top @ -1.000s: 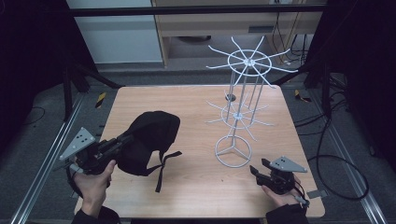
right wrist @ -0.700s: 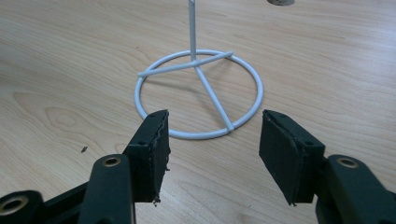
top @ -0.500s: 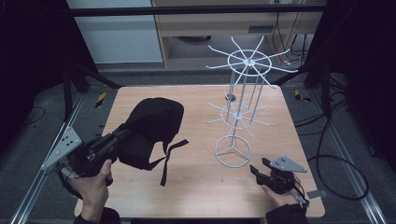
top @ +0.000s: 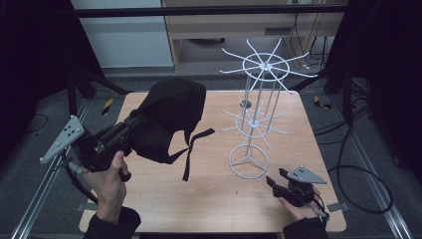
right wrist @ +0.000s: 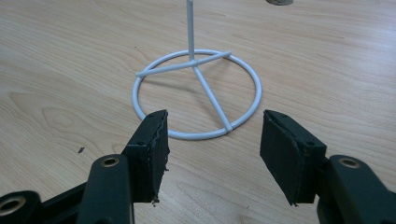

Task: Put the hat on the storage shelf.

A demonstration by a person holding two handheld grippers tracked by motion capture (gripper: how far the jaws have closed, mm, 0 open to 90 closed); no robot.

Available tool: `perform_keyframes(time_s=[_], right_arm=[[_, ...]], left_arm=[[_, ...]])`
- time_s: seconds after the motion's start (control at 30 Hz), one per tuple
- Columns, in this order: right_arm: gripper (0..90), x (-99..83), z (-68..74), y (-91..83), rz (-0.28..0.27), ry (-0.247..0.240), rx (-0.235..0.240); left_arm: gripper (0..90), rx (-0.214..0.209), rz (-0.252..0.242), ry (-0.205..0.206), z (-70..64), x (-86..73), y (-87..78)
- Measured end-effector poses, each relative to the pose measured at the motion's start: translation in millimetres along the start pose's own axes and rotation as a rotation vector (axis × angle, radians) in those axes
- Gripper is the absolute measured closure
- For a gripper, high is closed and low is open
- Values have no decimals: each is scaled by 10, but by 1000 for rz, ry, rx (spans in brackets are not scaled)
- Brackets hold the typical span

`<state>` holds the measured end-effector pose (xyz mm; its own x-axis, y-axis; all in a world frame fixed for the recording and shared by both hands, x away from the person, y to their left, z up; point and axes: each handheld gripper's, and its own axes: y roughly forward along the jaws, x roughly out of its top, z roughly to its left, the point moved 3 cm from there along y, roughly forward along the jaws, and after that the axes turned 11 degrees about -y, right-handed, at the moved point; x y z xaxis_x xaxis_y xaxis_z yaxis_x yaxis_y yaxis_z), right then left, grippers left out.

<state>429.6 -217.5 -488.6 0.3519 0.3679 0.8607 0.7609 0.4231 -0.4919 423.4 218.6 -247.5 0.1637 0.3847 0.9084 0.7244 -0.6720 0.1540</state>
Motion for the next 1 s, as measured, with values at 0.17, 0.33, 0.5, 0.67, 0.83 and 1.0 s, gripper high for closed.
perform_keyframes(time_s=[0.17, 0.33, 0.5, 0.67, 0.83, 1.0], right_arm=[[420, 1, 3, 3, 0, -2, 2], [418, 0, 3, 5, 1, -3, 3], [417, 1, 3, 5, 0, -3, 3], [417, 1, 5, 11, -1, -8, 4], [417, -2, 6, 13, 2, -8, 7], [416, 0, 14, 16, 2, -12, 9]], left_arm=[[829, -13, -39, -8, -62, 124, 98], [829, -24, -52, -2, -135, 201, 223], [829, -38, -38, 8, -197, 186, 355], [829, -43, -5, 11, -221, 108, 518], [828, -48, 34, 17, -216, 23, 648], [825, -58, 73, 9, -184, -75, 737]])
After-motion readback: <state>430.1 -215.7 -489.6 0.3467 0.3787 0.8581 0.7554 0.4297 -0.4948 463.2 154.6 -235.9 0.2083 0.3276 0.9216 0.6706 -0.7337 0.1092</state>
